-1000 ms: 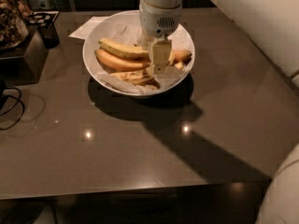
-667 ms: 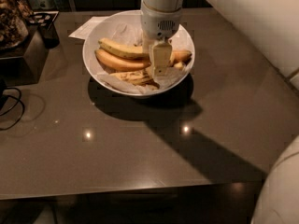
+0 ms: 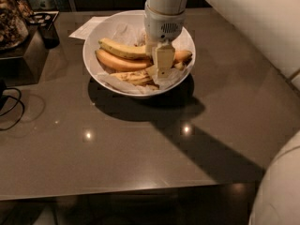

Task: Pick banana from white bowl

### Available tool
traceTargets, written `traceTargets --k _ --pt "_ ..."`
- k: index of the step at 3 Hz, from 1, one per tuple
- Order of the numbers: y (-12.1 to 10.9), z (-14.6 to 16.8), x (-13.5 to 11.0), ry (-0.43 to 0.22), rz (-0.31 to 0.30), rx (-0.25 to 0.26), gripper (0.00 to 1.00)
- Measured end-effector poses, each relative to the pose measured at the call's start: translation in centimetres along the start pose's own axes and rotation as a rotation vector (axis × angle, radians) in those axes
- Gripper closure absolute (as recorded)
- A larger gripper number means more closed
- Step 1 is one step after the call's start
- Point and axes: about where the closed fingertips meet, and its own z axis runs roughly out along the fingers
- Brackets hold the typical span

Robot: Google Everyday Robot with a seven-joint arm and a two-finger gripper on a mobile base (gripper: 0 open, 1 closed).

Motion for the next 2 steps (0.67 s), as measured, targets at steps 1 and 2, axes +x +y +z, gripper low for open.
traceTargets --k 1,2 --pt "-0.1 -0.06 0.16 0.001 0.003 0.001 0.39" --pt "-0.29 0.28 0.09 -0.001 0.002 -0.007 0.39"
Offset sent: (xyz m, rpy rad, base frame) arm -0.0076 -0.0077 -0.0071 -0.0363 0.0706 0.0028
